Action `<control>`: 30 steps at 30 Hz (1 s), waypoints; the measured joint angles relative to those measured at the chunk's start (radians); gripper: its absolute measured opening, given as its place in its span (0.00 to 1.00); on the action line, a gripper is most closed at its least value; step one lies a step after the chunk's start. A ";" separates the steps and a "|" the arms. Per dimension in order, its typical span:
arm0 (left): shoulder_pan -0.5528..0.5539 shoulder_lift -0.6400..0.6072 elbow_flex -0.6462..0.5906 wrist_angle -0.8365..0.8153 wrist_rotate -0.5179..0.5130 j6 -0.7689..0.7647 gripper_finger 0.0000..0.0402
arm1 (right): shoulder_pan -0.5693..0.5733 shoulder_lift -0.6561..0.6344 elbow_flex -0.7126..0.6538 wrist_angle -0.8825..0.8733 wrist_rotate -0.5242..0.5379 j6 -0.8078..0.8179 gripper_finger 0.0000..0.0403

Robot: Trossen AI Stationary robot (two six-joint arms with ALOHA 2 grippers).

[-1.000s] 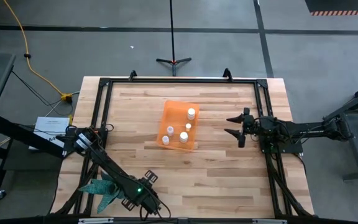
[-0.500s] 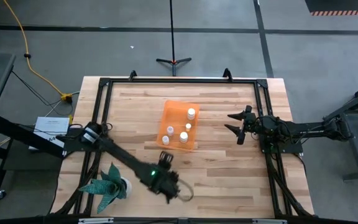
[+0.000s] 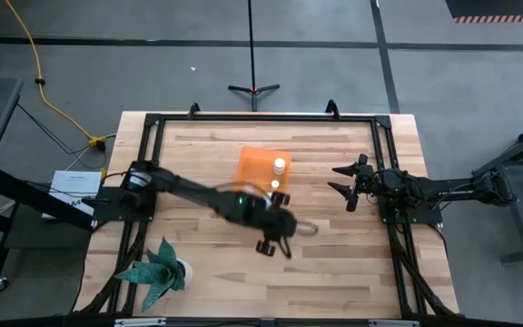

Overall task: Pick and place pill bottles into a basket
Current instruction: Put the transparent pill bottle into the orange bin

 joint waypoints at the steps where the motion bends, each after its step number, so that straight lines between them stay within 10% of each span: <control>1: 0.020 -0.013 0.000 0.018 0.036 0.011 0.43 | 0.000 0.000 0.000 0.000 0.000 0.000 0.61; 30: 0.457 -0.219 -0.443 0.518 0.423 0.118 0.43 | 0.000 0.000 0.000 -0.029 0.037 -0.006 0.61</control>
